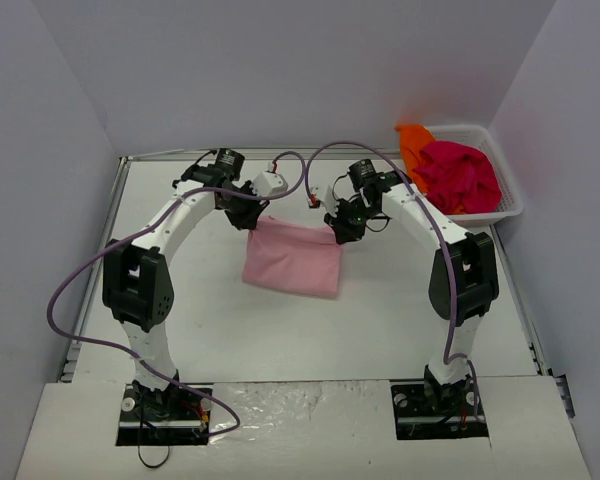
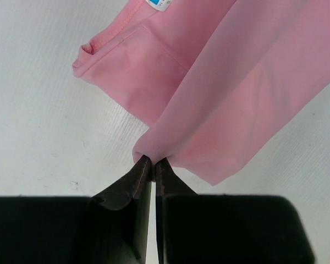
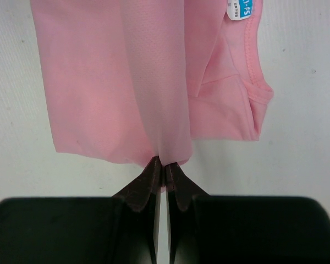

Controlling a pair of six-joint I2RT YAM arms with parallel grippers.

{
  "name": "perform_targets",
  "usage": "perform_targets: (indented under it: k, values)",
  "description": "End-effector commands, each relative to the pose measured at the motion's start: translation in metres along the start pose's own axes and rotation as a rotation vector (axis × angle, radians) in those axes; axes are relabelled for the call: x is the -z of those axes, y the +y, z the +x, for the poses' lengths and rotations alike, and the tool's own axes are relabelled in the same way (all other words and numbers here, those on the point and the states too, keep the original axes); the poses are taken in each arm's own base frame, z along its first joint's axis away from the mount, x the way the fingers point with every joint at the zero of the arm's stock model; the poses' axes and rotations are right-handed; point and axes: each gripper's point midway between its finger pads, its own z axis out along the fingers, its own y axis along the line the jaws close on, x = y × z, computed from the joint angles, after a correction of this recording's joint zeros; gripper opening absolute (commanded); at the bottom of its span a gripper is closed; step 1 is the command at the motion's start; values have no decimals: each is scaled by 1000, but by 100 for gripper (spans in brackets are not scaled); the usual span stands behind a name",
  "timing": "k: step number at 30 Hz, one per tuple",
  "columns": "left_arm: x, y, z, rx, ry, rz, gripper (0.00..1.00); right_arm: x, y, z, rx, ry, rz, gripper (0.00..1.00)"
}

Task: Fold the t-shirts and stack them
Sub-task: Fold the long partially folded tshirt into a neat square

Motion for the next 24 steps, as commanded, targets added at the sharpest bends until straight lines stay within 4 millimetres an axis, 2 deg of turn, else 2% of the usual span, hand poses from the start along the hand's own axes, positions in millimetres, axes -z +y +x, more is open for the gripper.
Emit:
perform_targets:
  k: [1, 9, 16, 17, 18, 19, 20, 21, 22, 23, 24]
  values:
    - [29, 2, -20, -48, -51, -40, 2, 23, -2, -10, 20, -8, 32, 0]
    - [13, 14, -15, -48, -27, -35, 2, 17, -18, -3, 2, -1, 36, 0]
    - [1, 31, -20, -46, -23, -50, 2, 9, -36, 2, -9, -1, 36, 1]
    - [0, 34, -24, -48, -29, -56, 3, 7, -38, 2, -12, -1, 36, 4]
    - [-6, 37, -22, -43, -20, -57, 7, 8, -44, 2, -17, -8, 45, 17]
    - [-9, 42, -24, -46, -26, -67, 29, 1, -48, 6, -26, -2, 34, 29]
    - [-12, 46, -25, -46, -28, -81, 34, -2, -52, 7, -29, -5, 34, 36]
    - [-19, 53, -25, -44, -24, -96, 37, -5, -57, 7, -36, -15, 33, 39]
    - [-23, 63, -32, -48, -49, -125, 39, -4, -74, 3, -35, -40, 70, 42]
    - [-28, 68, -33, -34, -53, -133, 41, -17, -81, 10, -72, -34, 63, 43]
    - [-34, 77, -40, -29, -66, -133, 42, -21, -91, 10, -87, -38, 72, 45]
